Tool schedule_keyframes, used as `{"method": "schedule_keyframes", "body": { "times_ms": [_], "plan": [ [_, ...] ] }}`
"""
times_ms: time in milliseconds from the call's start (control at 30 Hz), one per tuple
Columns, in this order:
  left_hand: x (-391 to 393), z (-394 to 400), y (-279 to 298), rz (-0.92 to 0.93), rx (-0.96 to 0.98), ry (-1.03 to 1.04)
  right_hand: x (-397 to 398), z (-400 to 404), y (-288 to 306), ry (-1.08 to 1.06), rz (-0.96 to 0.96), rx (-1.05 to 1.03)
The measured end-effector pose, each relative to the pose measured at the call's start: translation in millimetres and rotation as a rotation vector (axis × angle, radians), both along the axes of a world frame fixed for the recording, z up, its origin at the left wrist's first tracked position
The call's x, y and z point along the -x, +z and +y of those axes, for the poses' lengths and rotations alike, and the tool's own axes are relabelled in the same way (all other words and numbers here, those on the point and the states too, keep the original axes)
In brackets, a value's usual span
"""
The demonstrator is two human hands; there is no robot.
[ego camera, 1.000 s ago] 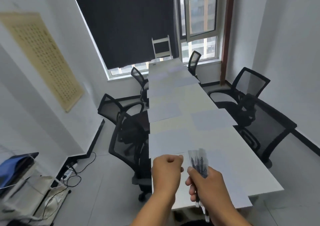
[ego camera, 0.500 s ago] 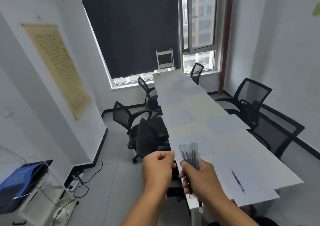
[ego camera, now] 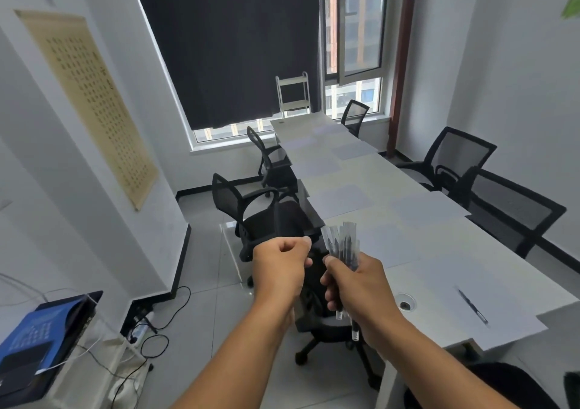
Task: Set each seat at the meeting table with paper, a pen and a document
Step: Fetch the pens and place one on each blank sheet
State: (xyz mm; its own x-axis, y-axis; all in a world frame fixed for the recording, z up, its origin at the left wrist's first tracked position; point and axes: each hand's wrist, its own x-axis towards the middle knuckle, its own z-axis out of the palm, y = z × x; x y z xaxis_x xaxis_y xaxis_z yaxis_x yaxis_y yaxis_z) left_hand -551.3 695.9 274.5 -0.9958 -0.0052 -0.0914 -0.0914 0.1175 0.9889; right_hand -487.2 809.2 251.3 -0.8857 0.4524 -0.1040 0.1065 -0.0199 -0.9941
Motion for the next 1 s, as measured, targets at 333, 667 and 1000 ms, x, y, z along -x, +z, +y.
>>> {"method": "schedule_keyframes", "body": {
  "times_ms": [333, 667, 1000],
  "plan": [
    [143.4, 30.9, -24.2, 0.009, 0.030, -0.117, 136.4, 22.9, -30.1, -0.114, -0.002, 0.058],
    [314.3, 119.6, -22.0, -0.021, 0.029, -0.272, 286.6, 101.8, -36.5, -0.308, -0.038, 0.094],
    [409.9, 223.8, -66.4, -0.074, 0.049, -0.629, 350.9, 165.5, -75.0, -0.608, -0.128, 0.154]
  ]
}}
